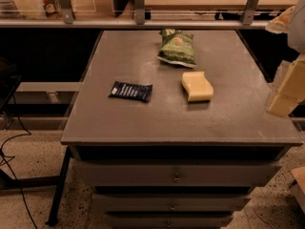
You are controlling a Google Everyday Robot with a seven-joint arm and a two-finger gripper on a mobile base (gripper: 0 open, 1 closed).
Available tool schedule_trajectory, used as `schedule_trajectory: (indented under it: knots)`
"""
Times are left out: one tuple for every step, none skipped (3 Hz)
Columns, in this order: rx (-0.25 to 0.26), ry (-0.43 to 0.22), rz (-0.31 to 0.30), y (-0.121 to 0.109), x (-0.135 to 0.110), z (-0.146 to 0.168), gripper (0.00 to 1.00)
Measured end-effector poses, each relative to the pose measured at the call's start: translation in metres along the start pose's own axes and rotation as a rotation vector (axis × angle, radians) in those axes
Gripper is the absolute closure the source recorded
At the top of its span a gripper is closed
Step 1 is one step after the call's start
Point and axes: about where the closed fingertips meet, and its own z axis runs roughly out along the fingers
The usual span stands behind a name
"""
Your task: Pick sponge
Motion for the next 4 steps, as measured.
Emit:
schedule_trajectory:
  knots:
    - [0.0, 0.0, 0.0, 0.0, 0.0, 0.0, 0.0]
    - [-0.008, 0.021, -0.016, -0.007, -0.01, 0.006, 0.0]
    - [-0.009, 0.025, -0.026, -0.026, -0.024, 0.022, 0.0]
    - [-0.02, 0.015, 0.007, -0.041, -0.022, 0.041, 0.0]
